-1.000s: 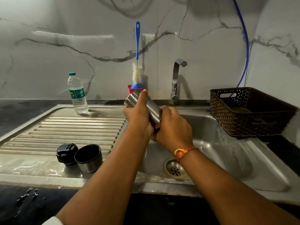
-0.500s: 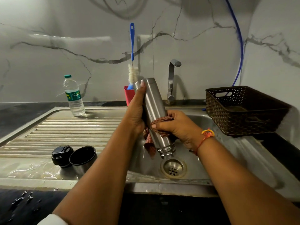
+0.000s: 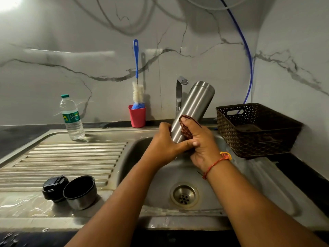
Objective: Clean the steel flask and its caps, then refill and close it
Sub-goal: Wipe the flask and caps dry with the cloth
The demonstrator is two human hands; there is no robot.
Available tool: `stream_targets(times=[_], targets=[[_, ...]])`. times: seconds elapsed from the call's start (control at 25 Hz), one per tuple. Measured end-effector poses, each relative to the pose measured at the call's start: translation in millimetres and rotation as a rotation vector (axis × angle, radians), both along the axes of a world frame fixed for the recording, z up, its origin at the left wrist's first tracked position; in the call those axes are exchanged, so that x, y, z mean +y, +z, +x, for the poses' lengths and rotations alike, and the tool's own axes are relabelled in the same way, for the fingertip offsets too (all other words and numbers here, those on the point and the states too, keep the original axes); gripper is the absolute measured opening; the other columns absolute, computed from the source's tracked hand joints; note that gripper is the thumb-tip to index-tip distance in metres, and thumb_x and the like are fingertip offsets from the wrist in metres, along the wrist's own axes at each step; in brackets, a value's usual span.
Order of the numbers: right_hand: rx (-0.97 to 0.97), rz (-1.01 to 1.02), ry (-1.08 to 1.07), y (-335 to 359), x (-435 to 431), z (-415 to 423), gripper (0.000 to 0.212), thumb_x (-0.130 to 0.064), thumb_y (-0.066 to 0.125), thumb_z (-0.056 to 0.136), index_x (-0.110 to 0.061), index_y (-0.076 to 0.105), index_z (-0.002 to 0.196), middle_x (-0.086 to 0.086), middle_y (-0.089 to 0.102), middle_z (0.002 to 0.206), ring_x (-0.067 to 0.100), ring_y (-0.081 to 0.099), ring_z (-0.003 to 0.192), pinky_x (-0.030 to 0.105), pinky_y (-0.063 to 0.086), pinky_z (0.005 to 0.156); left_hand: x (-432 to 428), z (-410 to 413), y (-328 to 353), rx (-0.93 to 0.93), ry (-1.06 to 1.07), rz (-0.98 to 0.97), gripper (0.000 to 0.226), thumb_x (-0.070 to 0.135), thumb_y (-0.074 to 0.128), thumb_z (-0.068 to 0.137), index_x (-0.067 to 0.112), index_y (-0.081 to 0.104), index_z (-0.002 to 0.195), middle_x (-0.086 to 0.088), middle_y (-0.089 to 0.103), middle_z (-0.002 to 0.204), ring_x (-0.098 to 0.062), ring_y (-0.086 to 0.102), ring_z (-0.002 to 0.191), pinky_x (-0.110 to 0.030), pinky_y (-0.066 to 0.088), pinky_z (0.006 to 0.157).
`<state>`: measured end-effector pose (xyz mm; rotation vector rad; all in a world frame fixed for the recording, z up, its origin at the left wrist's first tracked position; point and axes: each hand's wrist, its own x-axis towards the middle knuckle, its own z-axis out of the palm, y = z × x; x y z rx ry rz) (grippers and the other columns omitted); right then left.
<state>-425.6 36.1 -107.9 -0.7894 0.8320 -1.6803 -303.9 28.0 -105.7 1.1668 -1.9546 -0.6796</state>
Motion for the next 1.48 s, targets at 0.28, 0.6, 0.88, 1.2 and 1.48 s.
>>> stream_targets(times=[0.28,0.6,0.88,1.2,1.48], targets=[[-0.206,-0.128,0.258,7.3,7.9,-23.4,0.042,-0.024,0.068,0.084,-0.006,0.061,0.122,0.017,0.07,0.107,0.032,0.069,0.102,0.05,0.052,0.094,4.6,23.3,15.1,0.411,-0.408,0.657,0.067,0.041,0.079,0.078,0.016,0.048,0.133,-0.014,0.069,0.105,-0.025,0.072,0.082,-0.031,0.06,0.06],[-0.025,-0.063,-0.063,-0.9,1.3,-8.9,0.042,-0.016,0.076,0.078,-0.012,0.063,0.117,0.016,0.073,0.104,0.029,0.073,0.092,0.043,0.06,0.072,-2.4,5.1,-0.1,-0.237,-0.009,-0.04,0.085,0.043,0.089,0.071,0.022,0.038,0.136,0.001,0.06,0.122,-0.01,0.065,0.093,-0.016,0.053,0.063],[-0.141,-0.173,0.33,4.1,8.6,-24.6,0.061,-0.032,0.088,0.057,-0.01,0.069,0.111,0.016,0.071,0.105,0.032,0.07,0.098,0.049,0.056,0.087,7.3,31.1,11.3,0.484,-0.551,0.764,0.072,0.024,0.081,0.071,0.007,0.045,0.132,-0.015,0.071,0.097,-0.025,0.071,0.077,-0.031,0.06,0.059],[-0.136,-0.114,0.0,0.5,-5.2,-15.7,0.054,-0.015,0.079,0.076,-0.009,0.058,0.126,0.022,0.068,0.117,0.038,0.067,0.106,0.058,0.053,0.091,-3.1,2.5,-3.7,-0.172,0.069,-0.141,0.076,0.045,0.087,0.073,0.023,0.044,0.132,0.006,0.059,0.117,-0.01,0.064,0.095,-0.019,0.055,0.071],[-0.165,-0.188,0.321,2.5,5.5,-28.8,0.081,-0.033,0.09,0.056,-0.006,0.06,0.126,0.017,0.067,0.113,0.032,0.066,0.105,0.049,0.052,0.095,5.5,24.8,7.5,0.494,-0.555,0.837,0.085,0.036,0.087,0.064,0.005,0.044,0.131,-0.016,0.07,0.094,-0.022,0.067,0.066,-0.028,0.058,0.053]])
